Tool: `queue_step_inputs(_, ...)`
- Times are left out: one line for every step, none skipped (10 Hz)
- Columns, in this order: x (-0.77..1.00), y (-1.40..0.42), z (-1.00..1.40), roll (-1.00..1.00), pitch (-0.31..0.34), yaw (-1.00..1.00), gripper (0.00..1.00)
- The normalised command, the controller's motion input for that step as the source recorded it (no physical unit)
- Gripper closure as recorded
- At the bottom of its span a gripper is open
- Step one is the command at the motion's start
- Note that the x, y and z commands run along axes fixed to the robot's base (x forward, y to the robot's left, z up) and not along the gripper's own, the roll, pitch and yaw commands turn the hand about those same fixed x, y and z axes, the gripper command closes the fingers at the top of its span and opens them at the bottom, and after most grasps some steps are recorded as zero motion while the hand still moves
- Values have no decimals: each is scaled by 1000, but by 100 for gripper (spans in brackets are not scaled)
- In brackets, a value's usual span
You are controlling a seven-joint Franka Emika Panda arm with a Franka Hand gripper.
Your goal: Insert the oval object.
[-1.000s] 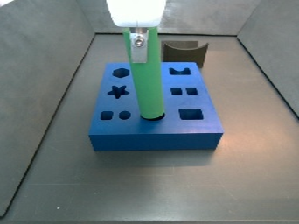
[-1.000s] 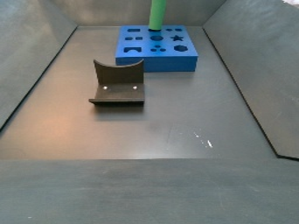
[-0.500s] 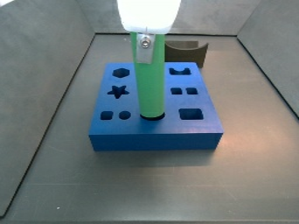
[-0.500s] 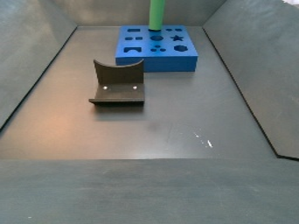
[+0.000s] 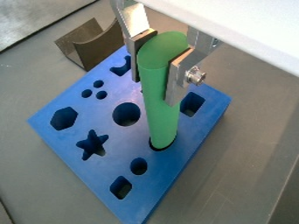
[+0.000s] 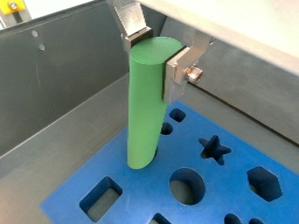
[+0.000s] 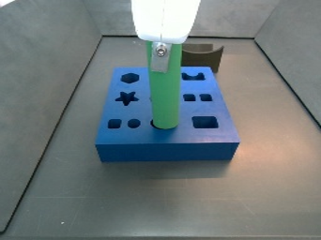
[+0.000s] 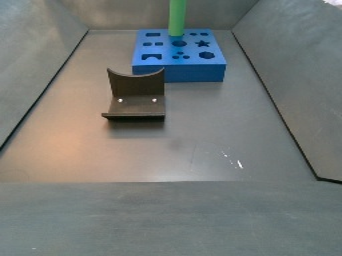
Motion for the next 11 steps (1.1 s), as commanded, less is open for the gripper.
queue_step_inputs(-29, -63, -257, 41, 104, -37, 100)
queue_step_inputs(-80, -63, -134, 89, 123, -71, 100)
queue_step_inputs(0, -66, -74, 119, 147, -100, 100)
queue_step_inputs(97, -57, -180, 23, 107, -80, 100)
queue_step_inputs(326, -20, -291, 0, 36, -123, 100)
queue_step_inputs(400, -23, -349, 0, 3, -226, 100)
queue_step_inputs(349, -23, -354, 0, 0, -263, 100)
queue_step_inputs(291, -43, -349, 0, 0, -263, 100)
queue_step_inputs(263, -46, -326, 0, 0, -251, 100)
queue_step_inputs(289, -37, -291, 0, 0, -243, 100)
queue_step_inputs(274, -26, -257, -23, -43, -231, 100)
